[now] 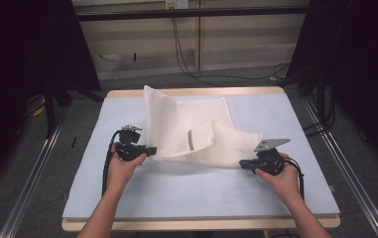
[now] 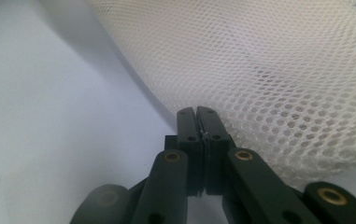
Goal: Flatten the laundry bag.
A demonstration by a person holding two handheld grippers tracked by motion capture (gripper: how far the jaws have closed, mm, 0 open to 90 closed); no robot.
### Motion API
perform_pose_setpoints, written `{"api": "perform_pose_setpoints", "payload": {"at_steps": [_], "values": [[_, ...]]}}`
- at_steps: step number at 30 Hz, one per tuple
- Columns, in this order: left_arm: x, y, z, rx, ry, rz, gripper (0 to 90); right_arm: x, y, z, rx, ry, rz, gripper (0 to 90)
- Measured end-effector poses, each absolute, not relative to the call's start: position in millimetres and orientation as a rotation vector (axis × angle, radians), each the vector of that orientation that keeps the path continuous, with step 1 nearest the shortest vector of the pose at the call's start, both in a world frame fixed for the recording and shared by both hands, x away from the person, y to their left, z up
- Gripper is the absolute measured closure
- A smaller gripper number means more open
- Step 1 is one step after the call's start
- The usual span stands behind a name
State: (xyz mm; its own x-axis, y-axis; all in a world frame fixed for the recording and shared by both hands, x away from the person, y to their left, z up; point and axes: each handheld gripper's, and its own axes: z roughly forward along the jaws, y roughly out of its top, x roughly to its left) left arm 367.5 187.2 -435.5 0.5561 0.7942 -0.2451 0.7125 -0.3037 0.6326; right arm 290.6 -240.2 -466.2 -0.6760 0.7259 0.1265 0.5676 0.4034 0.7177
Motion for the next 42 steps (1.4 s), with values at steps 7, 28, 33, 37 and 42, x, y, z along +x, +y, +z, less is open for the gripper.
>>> {"api": "perform_pose_setpoints", "payload": {"at_steps": [7, 28, 33, 37, 42], "values": [[369.3, 198.3, -434.4, 2.016, 1.259, 0.192, 53.3, 289.9, -240.6, -465.4, 1.144, 2.454, 1.123, 88.0], [370.2, 220.9, -433.9, 1.991, 1.29, 0.288, 31.9, 289.4, -240.2, -465.3, 1.143, 2.453, 1.106, 87.6], [370.5, 223.1, -431.8, 2.012, 1.29, 0.312, 28.0, 289.6, -240.8, -465.3, 1.141, 2.455, 1.113, 87.5], [371.2, 222.4, -427.7, 2.008, 1.288, 0.32, 27.6, 289.8, -240.0, -465.9, 1.144, 2.451, 1.116, 87.5], [372.6, 223.4, -422.2, 2.028, 1.289, 0.33, 26.6, 289.6, -240.0, -465.6, 1.145, 2.449, 1.119, 87.2]]}}
